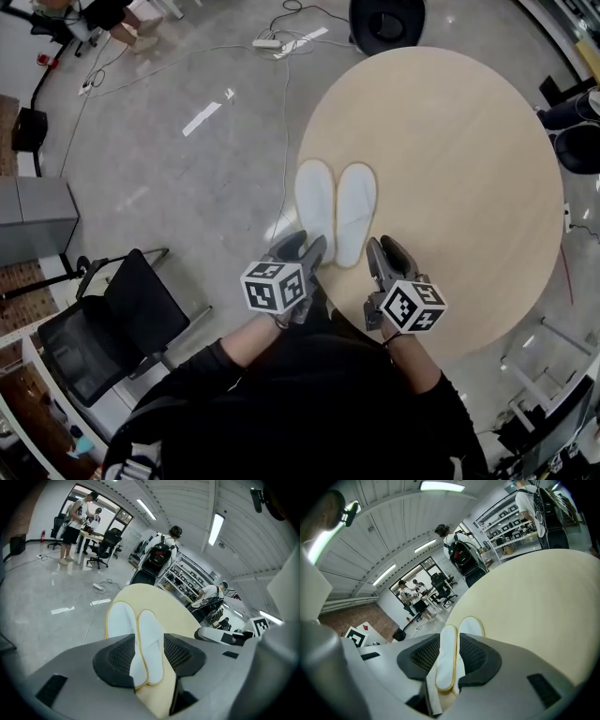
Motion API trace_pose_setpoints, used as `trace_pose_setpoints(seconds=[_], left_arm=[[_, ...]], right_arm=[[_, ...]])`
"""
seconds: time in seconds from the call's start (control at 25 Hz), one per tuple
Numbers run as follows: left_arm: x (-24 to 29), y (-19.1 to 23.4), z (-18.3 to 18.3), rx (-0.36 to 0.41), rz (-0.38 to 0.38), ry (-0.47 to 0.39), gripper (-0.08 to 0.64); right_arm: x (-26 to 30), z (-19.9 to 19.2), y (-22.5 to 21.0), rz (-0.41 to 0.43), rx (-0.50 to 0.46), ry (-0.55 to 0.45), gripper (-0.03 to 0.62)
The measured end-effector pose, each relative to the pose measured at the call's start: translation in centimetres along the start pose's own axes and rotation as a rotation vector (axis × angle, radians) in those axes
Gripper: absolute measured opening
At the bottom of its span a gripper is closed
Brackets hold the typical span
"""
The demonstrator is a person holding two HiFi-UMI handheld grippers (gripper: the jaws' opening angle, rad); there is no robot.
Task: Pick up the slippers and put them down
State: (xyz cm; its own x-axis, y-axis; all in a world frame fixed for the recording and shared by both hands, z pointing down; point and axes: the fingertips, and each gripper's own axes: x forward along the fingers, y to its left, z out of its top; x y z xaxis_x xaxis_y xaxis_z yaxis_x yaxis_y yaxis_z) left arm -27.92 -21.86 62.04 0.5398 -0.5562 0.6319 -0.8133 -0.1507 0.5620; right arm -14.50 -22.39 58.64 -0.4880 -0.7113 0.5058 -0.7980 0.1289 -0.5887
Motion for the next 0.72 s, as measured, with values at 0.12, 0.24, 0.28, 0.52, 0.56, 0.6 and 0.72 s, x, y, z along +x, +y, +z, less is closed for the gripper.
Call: trace_pose_setpoints(seconds=[0.12, 0.24, 0.28, 0.52, 0.56, 0.6, 0.72], left_arm=[[1.5, 1.2, 0.8, -0.007, -0.003, 0.023, 0.184], [3.7, 2.3, 1.3, 0.007, 0.004, 0.047, 0.184], [4.5, 2.5, 1.4, 0.011, 0.006, 0.055, 0.184], [8.2, 3.1, 1.6, 0.05, 0.013, 0.114, 0.184], [8.6, 3.3, 1.5, 0.059, 0.02, 0.122, 0.184], [8.9, 3.4, 1.4, 0.068, 0.028, 0.129, 0.184], [9.4, 3.8, 1.2, 0.096, 0.053, 0.144, 0.184]], right_arm=[[2.2, 0.1, -0.8, -0.032, -0.021, 0.016, 0.12], [4.5, -0.1, -2.8, -0.077, -0.035, 0.042, 0.12], [5.2, -0.3, -3.5, -0.09, -0.042, 0.053, 0.12], [9.0, -1.3, -5.7, -0.113, -0.087, 0.125, 0.12], [9.6, -1.5, -5.7, -0.112, -0.099, 0.14, 0.12], [10.1, -1.8, -5.7, -0.111, -0.106, 0.156, 0.12], [11.1, -2.3, -5.6, -0.109, -0.111, 0.186, 0.12]])
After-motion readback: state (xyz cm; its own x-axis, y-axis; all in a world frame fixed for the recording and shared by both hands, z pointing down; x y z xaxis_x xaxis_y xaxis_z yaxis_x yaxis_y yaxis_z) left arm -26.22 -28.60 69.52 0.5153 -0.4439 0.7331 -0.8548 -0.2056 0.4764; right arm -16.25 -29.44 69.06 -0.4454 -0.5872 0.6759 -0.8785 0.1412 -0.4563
